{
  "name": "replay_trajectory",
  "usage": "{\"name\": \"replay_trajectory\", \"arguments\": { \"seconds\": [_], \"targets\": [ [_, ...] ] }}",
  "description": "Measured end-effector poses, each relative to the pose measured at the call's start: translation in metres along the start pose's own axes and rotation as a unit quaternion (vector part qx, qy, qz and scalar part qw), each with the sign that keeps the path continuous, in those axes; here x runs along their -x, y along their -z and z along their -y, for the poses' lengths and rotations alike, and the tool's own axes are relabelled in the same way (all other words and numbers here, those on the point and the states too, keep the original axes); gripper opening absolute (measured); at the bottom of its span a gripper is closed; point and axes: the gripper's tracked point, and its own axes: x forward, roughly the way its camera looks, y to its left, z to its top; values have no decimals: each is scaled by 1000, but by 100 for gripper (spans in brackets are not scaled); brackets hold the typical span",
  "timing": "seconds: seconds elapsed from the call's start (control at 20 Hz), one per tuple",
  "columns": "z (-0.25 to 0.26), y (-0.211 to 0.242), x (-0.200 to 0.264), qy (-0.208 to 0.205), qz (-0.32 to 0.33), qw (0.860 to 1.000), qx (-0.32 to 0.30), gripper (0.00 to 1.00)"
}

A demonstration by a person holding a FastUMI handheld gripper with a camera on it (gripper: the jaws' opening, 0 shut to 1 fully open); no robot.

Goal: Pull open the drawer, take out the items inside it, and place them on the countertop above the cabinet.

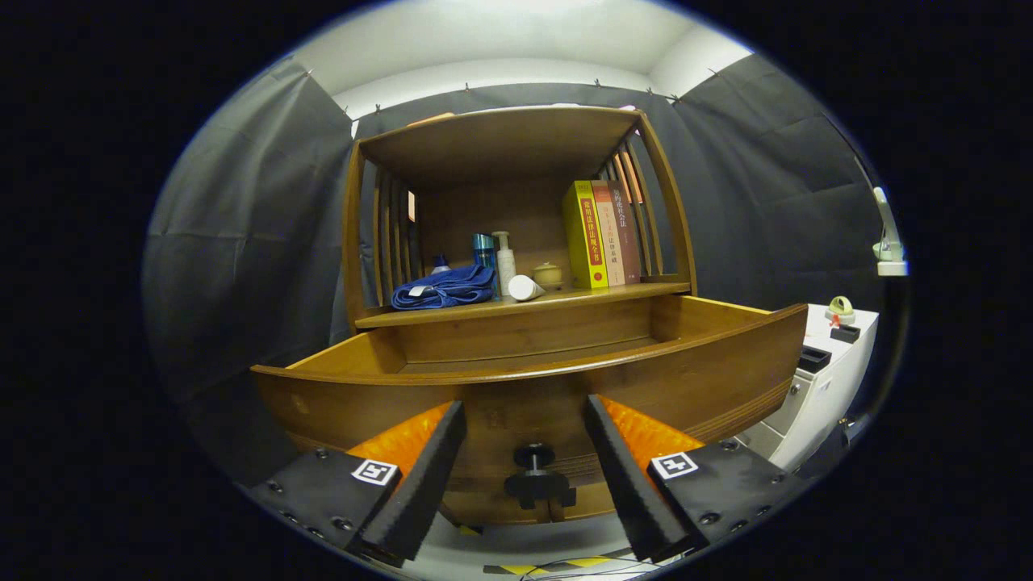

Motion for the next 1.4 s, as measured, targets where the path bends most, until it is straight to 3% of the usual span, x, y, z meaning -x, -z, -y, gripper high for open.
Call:
{"name": "replay_trajectory", "arguments": {
  "seconds": [0.5,0.9,1.4],
  "targets": [
    [-1,-7,-25,6,-25,1000,8,98],
    [6,-22,-87,0,-34,999,-21,99],
    [15,-26,-139,-1,-43,999,-4,98]
  ]
}}
